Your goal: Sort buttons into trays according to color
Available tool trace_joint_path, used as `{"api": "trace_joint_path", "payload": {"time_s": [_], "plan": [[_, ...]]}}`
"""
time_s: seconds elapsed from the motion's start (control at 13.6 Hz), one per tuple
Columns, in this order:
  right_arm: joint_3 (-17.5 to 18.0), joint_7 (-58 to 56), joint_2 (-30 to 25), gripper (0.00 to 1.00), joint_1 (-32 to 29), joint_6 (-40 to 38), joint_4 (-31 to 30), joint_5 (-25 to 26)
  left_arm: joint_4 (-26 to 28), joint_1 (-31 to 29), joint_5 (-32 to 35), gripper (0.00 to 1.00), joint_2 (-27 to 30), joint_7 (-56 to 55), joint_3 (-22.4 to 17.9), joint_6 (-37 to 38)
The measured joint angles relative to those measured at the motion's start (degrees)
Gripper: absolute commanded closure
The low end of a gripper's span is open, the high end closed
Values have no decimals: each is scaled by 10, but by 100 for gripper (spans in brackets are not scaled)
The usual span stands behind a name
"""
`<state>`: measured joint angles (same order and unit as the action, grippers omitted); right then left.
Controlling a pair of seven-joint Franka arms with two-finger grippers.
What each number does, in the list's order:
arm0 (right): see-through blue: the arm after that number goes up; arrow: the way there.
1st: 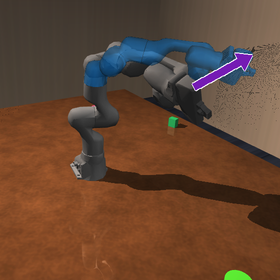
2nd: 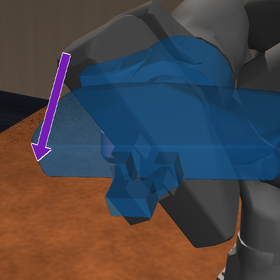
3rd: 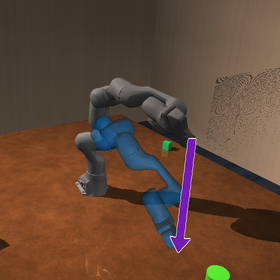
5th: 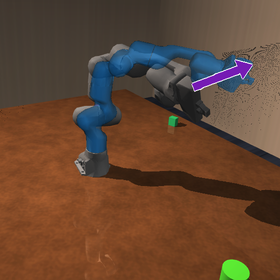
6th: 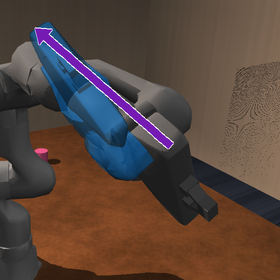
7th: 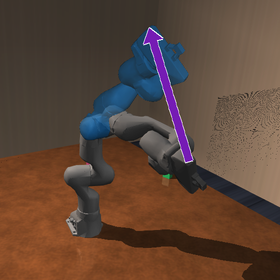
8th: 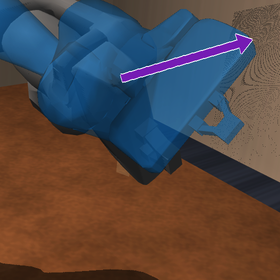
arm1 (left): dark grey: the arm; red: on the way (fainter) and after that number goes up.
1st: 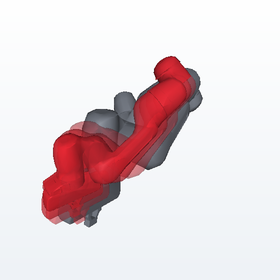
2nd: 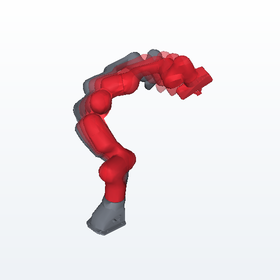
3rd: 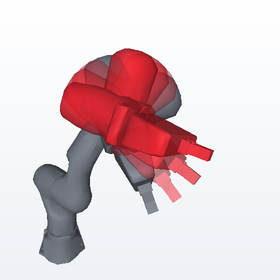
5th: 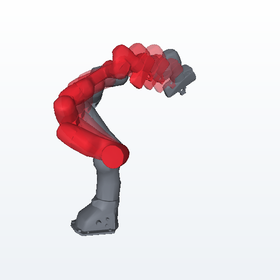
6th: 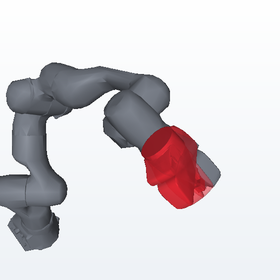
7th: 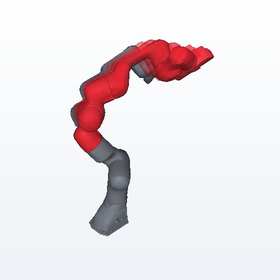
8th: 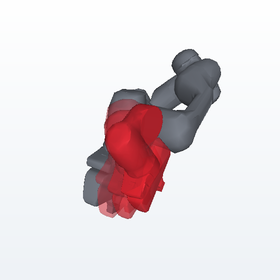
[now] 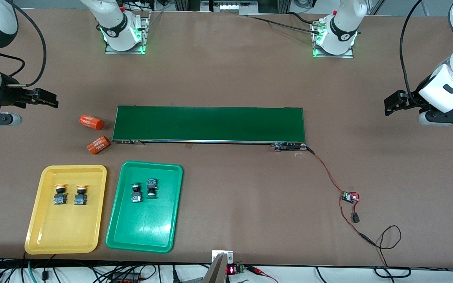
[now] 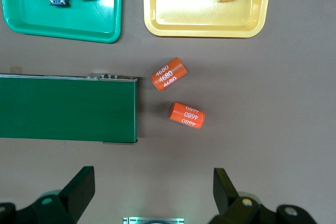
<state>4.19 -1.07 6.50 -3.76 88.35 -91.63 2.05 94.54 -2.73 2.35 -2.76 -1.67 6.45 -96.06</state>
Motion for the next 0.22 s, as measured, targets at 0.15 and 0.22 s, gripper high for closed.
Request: {"api": "trace_joint_path", "payload": {"time_s": [0.15, 0.22], "plan": [[0, 0, 0, 0, 0, -1, 0, 0, 0, 0, 0, 0, 0, 0, 0, 0], [-1, 0, 0, 0, 0, -2, 0, 0, 0, 0, 0, 0, 0, 0, 0, 0]]}}
